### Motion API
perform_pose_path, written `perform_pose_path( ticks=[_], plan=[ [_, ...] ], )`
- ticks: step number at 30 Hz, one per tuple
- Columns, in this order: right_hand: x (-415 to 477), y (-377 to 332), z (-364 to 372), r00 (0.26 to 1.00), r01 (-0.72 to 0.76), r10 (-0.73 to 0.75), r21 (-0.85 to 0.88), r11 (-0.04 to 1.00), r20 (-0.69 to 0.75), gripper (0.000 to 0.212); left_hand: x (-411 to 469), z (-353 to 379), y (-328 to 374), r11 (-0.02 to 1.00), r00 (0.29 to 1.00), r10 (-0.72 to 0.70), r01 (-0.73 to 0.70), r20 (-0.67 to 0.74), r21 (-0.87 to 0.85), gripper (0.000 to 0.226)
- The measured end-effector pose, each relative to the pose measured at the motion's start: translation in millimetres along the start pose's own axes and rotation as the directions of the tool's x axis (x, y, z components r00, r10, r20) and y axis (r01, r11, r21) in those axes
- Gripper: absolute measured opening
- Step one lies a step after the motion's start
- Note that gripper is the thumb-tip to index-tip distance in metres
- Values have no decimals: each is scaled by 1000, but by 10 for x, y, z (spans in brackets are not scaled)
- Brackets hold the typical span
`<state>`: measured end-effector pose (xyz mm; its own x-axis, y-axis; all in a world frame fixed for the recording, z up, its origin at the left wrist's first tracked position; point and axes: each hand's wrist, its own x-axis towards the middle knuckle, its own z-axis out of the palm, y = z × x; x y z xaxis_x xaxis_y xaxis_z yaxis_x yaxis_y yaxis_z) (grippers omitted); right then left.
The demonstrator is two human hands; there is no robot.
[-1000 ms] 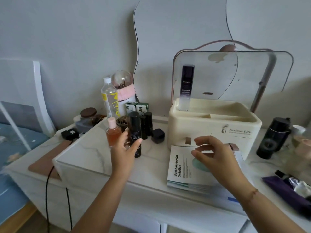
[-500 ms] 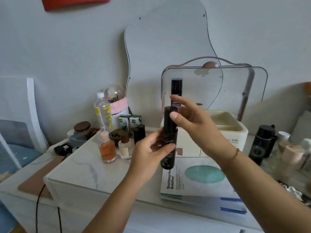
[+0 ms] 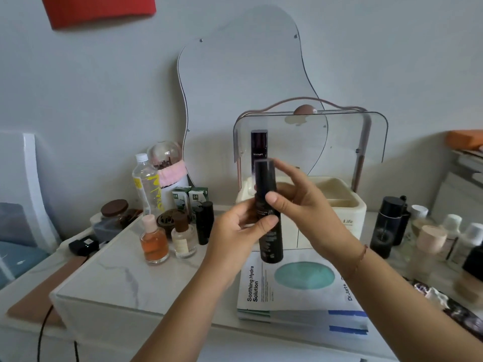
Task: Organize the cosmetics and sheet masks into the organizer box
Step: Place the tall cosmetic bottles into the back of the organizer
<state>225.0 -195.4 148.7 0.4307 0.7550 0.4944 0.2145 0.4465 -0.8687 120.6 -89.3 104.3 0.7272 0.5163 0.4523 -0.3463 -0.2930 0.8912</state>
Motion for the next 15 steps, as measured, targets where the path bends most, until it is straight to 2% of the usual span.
perform_pose_path(
  ticks=[1, 4, 9, 11, 15],
  plan=[
    [-29, 25, -34, 1000, -22, 22, -7, 1000, 9, 56, 55, 5, 45, 1000, 1000, 17, -17, -1, -9, 42],
    [-46, 13, -191, 997, -45, 49, -91, 995, 52, 42, 210, 59, 157, 999, 999, 43, -43, 4, 22, 45],
    [118, -176, -452, 983, -92, 118, -176, 980, 139, 40, 438, 210, 178, 997, 997, 76, -76, -14, 12, 51],
    [211, -202, -510, 984, -109, 135, -201, 974, 121, 38, 532, 265, 165, 995, 995, 98, -97, -18, 22, 47],
    [416, -184, -539, 994, -105, 107, -248, 963, -5, 27, 714, 337, 157, 970, 987, 153, -141, -49, 199, 34]
  ],
)
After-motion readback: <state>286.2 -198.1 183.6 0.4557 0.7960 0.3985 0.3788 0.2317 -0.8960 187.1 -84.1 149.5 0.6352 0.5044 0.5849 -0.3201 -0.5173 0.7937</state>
